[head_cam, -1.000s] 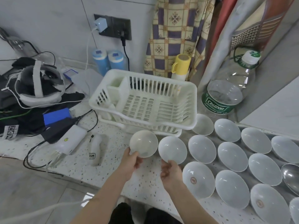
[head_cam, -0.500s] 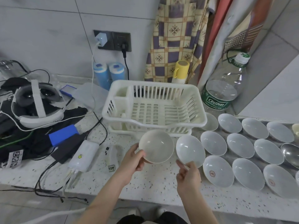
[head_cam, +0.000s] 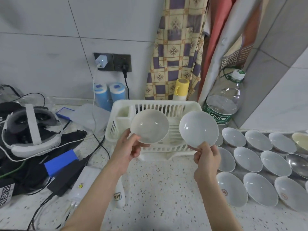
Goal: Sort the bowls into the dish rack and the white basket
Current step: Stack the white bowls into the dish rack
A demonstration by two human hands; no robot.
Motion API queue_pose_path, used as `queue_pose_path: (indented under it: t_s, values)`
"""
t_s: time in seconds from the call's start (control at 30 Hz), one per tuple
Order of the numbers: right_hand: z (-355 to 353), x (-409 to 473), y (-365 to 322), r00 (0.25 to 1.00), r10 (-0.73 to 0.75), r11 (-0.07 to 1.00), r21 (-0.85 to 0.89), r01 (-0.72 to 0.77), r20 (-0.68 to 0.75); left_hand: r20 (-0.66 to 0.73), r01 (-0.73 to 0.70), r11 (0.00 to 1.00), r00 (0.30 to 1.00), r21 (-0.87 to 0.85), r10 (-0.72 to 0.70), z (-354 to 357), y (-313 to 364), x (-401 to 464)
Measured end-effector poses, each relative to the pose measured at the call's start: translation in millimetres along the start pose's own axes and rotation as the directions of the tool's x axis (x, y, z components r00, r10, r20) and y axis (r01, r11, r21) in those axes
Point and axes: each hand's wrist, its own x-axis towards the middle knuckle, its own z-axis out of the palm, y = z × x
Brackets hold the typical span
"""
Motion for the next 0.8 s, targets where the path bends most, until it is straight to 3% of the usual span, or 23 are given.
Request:
queue_pose_path:
  t_s: [0.23, 0.37, 0.5, 0.67, 0.8]
  values:
    - [32.6, 37.5, -17.5, 0.974, -0.179, 0.980, -0.063, 0.189, 0.139, -0.032, -0.042, 0.999, 0.999, -0.012, 0.041, -7.8, 16.4, 23.8]
    - [51.2, 62.1, -11.6, 0.963, -0.170, 0.945, -0.244, 0.219, 0.207, -0.077, -0.094, 0.995, 0.993, -0.025, 0.091, -9.0, 24.9, 41.1]
    - [66.4, 80.6, -1.7, 0.945, -0.194, 0.832, -0.466, 0.301, 0.263, -0.145, -0.115, 0.991, 0.984, -0.063, 0.105, -14.0, 27.2, 61.4]
    - [84.8, 105.5, 19.3, 0.946, -0.090, 0.755, -0.598, 0.268, 0.311, -0.254, -0.091, 0.995, 0.964, -0.046, 0.076, -27.0, 23.7, 89.8]
    - [107.2, 123.6, 39.0, 0.941, 0.081, 0.724, -0.668, 0.171, 0.329, -0.301, -0.070, 0.995, 0.953, -0.070, 0.046, -36.8, 22.3, 112.5]
